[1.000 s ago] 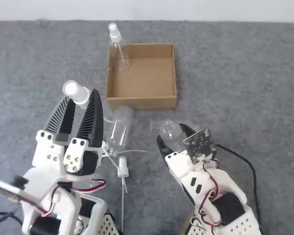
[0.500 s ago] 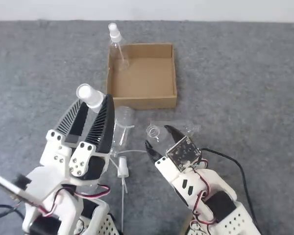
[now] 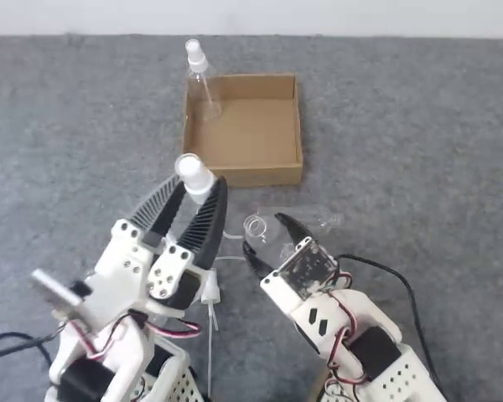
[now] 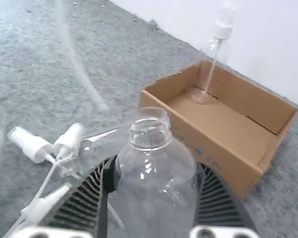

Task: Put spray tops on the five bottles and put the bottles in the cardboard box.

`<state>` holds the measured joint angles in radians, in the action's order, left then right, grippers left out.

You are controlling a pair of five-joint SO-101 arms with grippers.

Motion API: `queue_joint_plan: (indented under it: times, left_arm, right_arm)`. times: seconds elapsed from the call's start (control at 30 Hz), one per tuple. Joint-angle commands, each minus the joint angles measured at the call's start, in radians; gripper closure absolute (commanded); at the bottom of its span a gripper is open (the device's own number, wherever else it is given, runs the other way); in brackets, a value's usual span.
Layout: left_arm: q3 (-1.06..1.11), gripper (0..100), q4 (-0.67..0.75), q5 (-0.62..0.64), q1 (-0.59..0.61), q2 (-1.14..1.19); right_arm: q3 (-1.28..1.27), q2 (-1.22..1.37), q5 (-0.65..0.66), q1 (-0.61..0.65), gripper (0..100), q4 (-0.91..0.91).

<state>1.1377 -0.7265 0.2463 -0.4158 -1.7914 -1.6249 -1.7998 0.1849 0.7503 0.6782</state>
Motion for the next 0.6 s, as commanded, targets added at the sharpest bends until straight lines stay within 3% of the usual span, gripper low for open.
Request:
queue_joint_plan:
  times: [0.0, 0.57]
  left_arm:
    - [-0.010, 99, -0.002, -0.015, -0.003, -0.009]
    - [-0.007, 99, 0.002, -0.017, 0.005, -0.009]
  right_arm:
    - [0.014, -0.012, 0.028, 0.033, 90.2, -0.021]
    - [0.015, -0.012, 0.029, 0.042, 90.2, 0.007]
